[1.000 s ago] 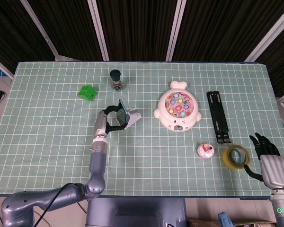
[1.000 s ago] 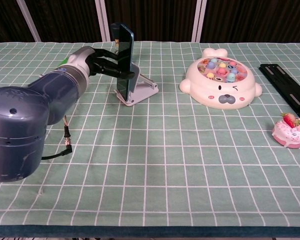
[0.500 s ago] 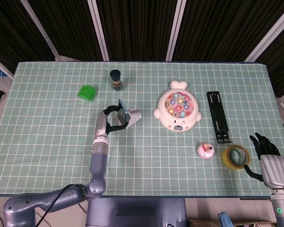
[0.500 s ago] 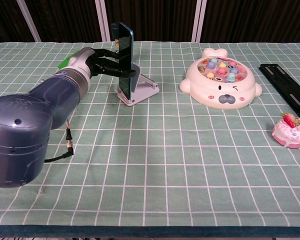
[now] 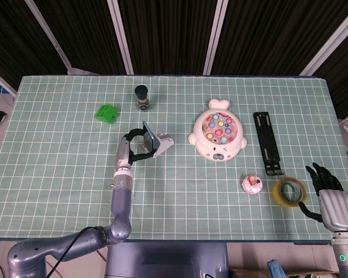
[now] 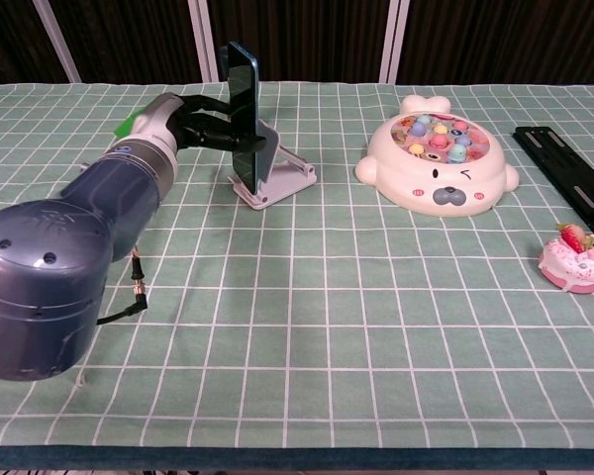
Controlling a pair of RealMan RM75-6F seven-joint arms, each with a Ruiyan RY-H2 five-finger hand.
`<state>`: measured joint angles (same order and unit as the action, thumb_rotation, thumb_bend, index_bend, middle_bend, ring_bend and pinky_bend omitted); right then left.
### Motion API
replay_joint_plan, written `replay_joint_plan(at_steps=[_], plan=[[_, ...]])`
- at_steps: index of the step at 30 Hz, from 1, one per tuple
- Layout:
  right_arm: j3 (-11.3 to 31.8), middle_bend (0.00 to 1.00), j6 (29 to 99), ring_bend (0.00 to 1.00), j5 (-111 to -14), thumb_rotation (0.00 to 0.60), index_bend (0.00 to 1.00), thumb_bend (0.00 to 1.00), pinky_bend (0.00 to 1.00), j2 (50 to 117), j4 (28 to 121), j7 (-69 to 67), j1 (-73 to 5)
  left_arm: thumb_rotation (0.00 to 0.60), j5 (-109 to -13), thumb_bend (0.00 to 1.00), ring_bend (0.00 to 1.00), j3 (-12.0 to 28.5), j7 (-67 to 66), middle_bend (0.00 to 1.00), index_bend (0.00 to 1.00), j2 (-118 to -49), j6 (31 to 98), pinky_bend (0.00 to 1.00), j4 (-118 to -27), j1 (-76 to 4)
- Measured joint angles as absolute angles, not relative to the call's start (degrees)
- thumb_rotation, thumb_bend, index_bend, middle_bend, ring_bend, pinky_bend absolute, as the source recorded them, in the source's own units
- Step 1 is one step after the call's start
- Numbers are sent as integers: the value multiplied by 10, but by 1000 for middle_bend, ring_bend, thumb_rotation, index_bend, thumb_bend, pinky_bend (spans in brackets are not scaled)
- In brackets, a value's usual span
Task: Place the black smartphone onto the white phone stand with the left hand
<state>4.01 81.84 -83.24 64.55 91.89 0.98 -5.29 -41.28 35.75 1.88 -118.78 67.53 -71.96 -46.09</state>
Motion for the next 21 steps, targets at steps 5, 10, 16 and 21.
replay_joint_plan(at_steps=[5, 10, 16, 21], plan=[[40, 0, 818, 0, -832, 600, 69, 362, 151, 646, 919, 9, -53, 600, -410, 285, 168, 360, 19, 603, 535, -1189, 670, 19, -715, -460], [40, 0, 818, 0, -833, 600, 69, 361, 151, 646, 919, 9, -53, 600, -412, 283, 168, 359, 22, 599, 534, -1191, 664, 21, -710, -459], [40, 0, 818, 0, -832, 600, 69, 362, 151, 645, 919, 9, -53, 600, -415, 283, 168, 356, 24, 597, 532, -1194, 657, 24, -703, -459], [40, 0, 818, 0, -833, 600, 69, 362, 151, 646, 919, 8, -53, 600, -414, 283, 168, 358, 24, 591, 525, -1194, 654, 24, -701, -458]])
